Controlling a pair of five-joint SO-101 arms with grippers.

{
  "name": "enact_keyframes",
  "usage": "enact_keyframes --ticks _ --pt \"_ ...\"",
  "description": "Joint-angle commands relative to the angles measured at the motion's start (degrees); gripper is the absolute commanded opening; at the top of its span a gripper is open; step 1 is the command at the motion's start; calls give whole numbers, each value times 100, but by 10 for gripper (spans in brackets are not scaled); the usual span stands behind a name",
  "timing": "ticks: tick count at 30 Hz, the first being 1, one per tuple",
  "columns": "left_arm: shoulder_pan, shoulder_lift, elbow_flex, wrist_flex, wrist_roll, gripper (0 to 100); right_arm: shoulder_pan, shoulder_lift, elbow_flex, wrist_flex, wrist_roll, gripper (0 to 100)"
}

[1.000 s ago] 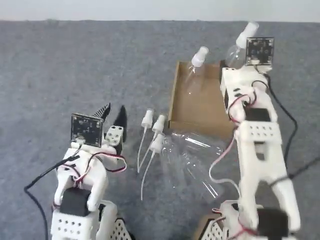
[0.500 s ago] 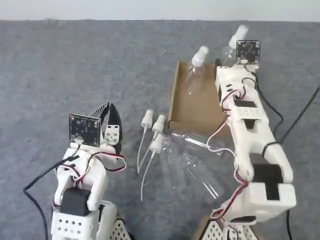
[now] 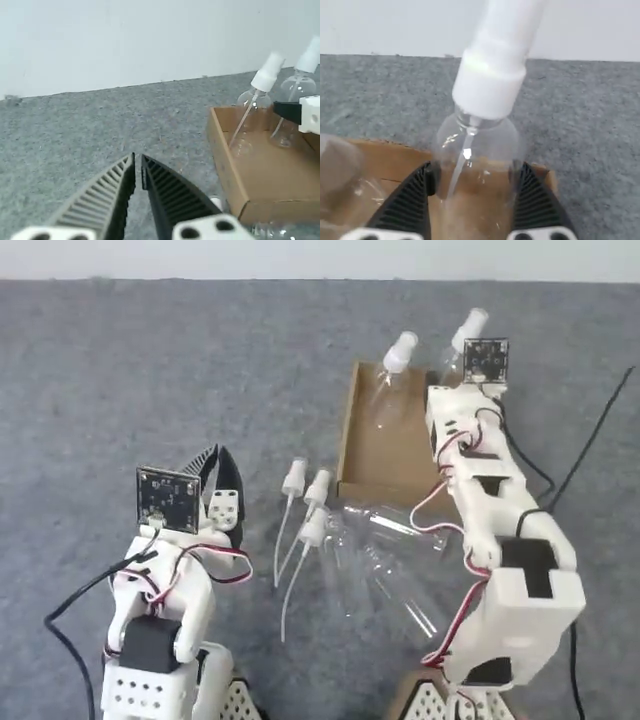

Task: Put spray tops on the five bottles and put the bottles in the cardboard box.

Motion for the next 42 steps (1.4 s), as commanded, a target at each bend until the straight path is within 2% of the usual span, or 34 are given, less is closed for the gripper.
enact_keyframes --ticks 1,14,21,26,38,42 --pt "-26 -79 -31 -141 79 11 66 13 -422 -242 53 6" --pt "-26 -79 -31 -141 79 11 22 48 -387 -171 79 18" --pt "-26 -79 -31 -149 70 11 13 48 -387 -171 88 167" --pt "-26 -79 -31 -149 62 11 13 40 -387 -171 88 220" --pt "-26 -79 -31 -149 70 11 13 -13 -422 -171 105 221" --pt "-26 -79 -31 -149 70 11 13 -13 -422 -171 431 221"
